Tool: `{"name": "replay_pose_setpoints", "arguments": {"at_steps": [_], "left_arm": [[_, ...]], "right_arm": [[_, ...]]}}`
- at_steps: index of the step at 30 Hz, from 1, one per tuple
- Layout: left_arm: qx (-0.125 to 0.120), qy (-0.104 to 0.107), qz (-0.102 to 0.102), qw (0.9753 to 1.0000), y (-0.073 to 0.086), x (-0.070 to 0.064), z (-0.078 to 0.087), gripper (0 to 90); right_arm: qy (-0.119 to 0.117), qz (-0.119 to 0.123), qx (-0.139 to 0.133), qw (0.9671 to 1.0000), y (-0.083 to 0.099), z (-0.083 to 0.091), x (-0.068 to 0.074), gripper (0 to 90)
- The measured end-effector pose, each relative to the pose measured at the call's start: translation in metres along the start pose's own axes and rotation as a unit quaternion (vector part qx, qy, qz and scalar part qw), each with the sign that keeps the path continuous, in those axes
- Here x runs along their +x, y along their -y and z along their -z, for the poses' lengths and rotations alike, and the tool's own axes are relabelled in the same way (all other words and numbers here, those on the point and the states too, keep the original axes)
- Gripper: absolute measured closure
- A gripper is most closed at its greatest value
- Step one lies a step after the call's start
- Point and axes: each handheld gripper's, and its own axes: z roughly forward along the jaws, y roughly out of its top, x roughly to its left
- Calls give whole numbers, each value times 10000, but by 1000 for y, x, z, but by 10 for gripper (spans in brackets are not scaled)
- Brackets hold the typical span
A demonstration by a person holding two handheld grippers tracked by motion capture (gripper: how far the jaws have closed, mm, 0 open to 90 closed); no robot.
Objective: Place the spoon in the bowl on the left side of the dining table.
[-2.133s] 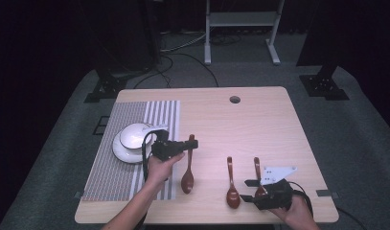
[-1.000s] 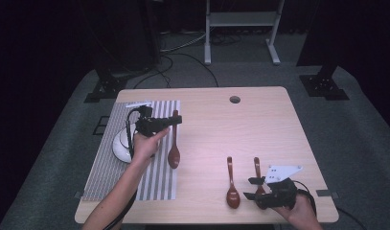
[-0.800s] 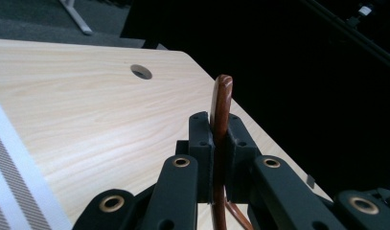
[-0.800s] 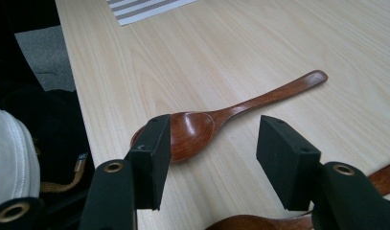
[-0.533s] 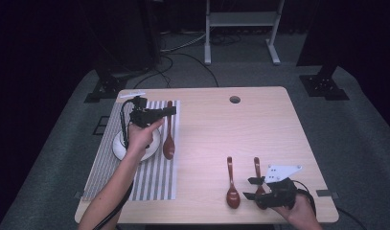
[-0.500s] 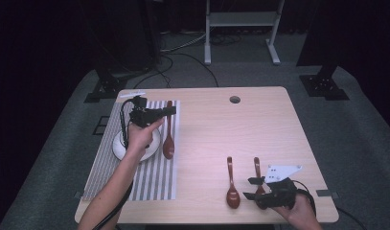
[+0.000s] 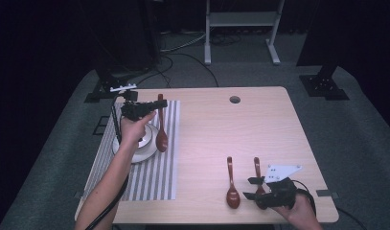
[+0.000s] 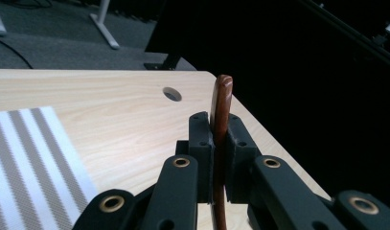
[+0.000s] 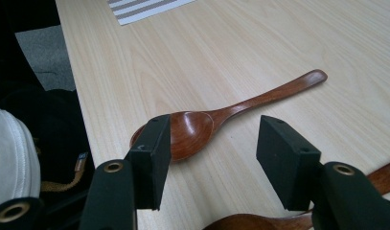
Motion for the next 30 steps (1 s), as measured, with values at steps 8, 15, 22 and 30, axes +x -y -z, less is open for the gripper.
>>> {"name": "replay_pose_setpoints", "arguments": {"at_steps": [8, 15, 22, 30], "left_arm": [[-115, -119, 52, 9999, -6, 7, 8, 841], [-200, -254, 129, 9994, -7, 17, 15, 841], [-305, -523, 214, 9979, -10, 31, 24, 841], [-525, -753, 395, 9950, -8, 49, 40, 841]], "right_arm": [[-11, -13, 28, 10000, -1, -1, 0, 447], [-18, -30, 23, 10000, 0, -1, 0, 447], [-36, -14, 43, 10000, -1, -3, 0, 446], [-38, -5, 48, 10000, -1, -4, 0, 446]]}}
